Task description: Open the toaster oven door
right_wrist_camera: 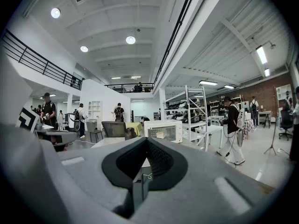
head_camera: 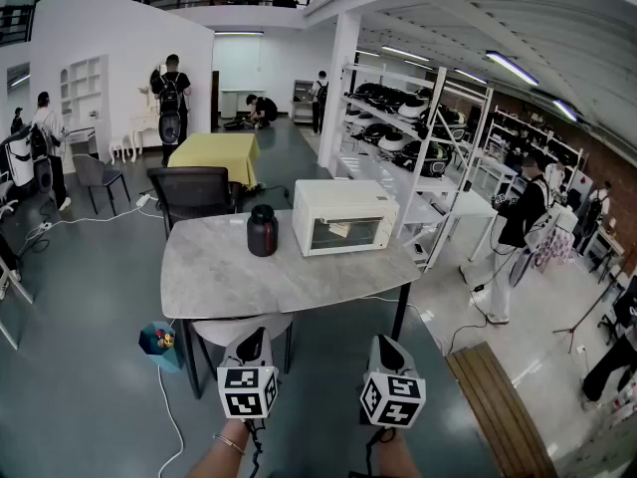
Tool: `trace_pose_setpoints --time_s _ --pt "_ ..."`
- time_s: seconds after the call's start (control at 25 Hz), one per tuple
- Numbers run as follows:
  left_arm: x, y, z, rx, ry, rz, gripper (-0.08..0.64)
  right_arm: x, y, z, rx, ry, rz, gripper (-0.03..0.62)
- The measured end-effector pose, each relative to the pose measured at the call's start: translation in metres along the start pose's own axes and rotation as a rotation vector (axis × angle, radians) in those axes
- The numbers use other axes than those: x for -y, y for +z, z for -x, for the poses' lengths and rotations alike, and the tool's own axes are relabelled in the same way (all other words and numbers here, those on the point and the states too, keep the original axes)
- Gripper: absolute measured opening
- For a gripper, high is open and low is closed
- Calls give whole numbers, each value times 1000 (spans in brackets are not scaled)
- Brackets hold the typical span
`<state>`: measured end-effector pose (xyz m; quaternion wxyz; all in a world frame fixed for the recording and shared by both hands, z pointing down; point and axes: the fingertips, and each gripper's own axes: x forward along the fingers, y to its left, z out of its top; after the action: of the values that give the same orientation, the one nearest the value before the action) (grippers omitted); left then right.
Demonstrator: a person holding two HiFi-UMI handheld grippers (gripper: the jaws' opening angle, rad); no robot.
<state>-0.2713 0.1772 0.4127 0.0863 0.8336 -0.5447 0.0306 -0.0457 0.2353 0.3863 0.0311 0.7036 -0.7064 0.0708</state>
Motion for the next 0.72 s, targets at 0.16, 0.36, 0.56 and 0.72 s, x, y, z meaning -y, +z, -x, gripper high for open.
trace_pose_setpoints --time_s 0.16,0.36,0.56,0.72 --pt "-6 -3 0 0 -1 -1 -5 -6 -3 -3 -5 1 6 5" --pt "-14 -4 3 -5 -1 12 -5 -15 0 -1 -6 -3 20 5" --pt "-24 -9 2 -11 -13 15 -5 -23 -2 -4 -6 -24 25 5" --pt "-29 -15 0 -21 -35 3 -5 -27 -8 -5 -17 -45 16 5"
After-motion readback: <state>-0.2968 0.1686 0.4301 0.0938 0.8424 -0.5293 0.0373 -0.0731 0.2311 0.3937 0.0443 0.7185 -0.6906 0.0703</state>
